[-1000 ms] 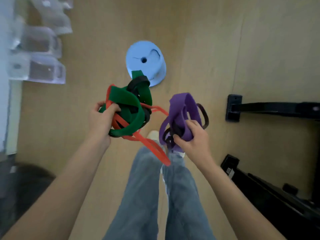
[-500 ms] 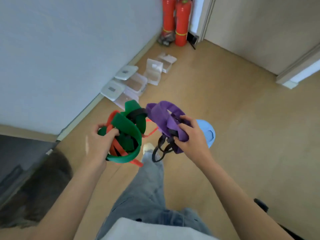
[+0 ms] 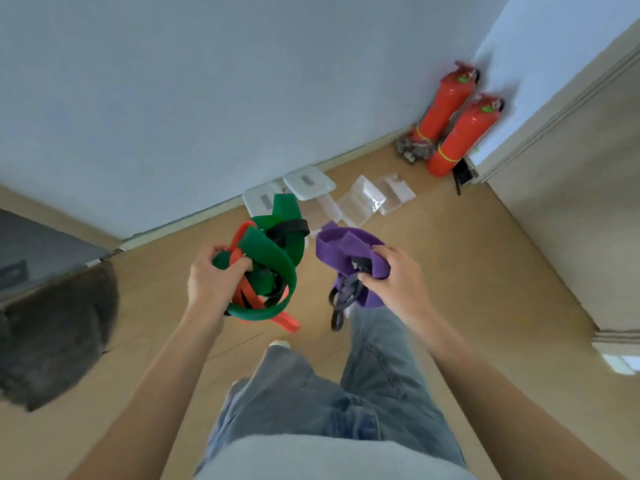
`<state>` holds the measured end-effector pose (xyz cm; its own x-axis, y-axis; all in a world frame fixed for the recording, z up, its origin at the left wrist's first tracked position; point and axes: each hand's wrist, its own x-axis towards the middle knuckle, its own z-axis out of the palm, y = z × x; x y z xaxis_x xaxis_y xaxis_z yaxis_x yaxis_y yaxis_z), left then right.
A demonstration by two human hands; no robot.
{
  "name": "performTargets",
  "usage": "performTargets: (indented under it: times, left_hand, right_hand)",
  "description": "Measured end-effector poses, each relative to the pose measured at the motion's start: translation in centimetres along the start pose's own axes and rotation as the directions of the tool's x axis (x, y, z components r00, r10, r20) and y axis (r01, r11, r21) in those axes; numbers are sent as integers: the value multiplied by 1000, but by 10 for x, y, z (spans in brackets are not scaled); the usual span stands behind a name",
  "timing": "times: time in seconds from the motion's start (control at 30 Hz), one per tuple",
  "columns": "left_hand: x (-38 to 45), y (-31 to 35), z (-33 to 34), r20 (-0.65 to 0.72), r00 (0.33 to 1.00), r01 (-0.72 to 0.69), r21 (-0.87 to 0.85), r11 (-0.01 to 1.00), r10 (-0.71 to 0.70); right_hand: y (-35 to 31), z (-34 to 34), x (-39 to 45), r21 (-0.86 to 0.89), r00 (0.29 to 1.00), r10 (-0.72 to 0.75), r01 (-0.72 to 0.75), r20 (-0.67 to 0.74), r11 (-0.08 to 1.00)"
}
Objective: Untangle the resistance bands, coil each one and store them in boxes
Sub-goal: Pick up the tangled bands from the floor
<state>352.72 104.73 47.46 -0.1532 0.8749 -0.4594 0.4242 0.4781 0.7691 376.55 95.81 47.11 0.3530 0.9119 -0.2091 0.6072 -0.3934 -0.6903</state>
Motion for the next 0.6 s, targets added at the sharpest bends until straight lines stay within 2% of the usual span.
performTargets:
  times: [0.13, 0.23, 0.3, 0.43, 0.5, 0.6]
  left_hand:
    - [18, -15, 48, -109, 990, 94, 41, 995, -89]
    - [27, -27, 99, -243, 950, 216, 55, 975, -197]
    - [37, -30, 137, -289, 925, 264, 24, 964, -246]
    - [54, -53, 209, -290, 902, 350, 56, 935, -320]
    - [79, -79, 238, -260, 903, 375, 81, 924, -344]
    - [129, -136, 278, -152, 934, 347, 160, 924, -324]
  right_hand:
    - [23, 10, 84, 58, 969, -3, -11, 245, 998]
    - [64, 12, 142, 67, 896, 15, -49, 443, 997]
    - [93, 5, 180, 46, 855, 7, -37, 519, 998]
    - [169, 15, 225, -118, 815, 68, 0, 575, 993]
    - [214, 41, 244, -223, 825, 103, 29, 556, 974]
    - [284, 98, 274, -266, 809, 187, -40, 557, 963]
